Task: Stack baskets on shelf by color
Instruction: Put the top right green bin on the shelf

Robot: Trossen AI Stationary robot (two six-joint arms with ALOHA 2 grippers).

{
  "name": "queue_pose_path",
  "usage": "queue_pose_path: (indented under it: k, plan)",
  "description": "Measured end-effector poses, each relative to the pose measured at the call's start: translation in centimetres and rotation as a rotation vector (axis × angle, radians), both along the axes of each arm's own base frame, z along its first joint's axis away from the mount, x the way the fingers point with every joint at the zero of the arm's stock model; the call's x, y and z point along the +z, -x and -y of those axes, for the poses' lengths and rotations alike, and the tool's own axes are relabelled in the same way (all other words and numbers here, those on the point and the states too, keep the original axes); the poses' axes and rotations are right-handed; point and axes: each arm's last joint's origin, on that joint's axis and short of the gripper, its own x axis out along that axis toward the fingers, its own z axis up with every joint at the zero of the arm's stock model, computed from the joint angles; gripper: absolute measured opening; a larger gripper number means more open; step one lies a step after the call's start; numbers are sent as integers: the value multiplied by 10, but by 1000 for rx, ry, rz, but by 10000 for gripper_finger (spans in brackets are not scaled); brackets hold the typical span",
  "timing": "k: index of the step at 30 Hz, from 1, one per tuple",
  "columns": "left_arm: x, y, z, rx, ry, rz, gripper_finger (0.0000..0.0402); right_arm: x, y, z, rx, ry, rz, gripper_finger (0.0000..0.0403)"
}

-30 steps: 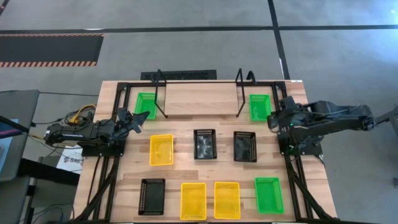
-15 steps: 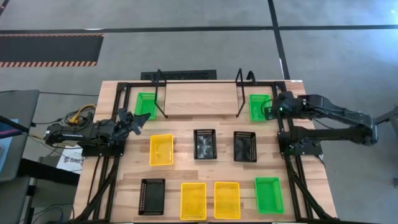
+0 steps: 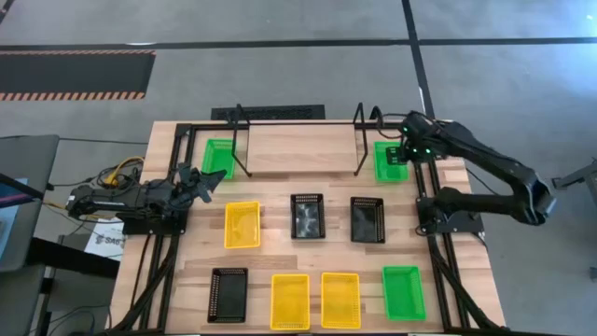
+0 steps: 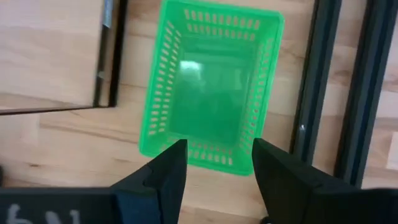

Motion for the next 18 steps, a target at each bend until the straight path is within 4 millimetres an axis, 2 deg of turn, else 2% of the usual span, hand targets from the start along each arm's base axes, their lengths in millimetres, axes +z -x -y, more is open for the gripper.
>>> queue_pose_path:
  k: [9, 18]
  plan:
    - [0, 0, 0, 0, -4, -3, 0, -27, -2, 27, -31, -142, -147, 201]
    - [0, 0, 0, -2, -15, -10, 0, -47, 0, 45, -65, -219, -210, 195]
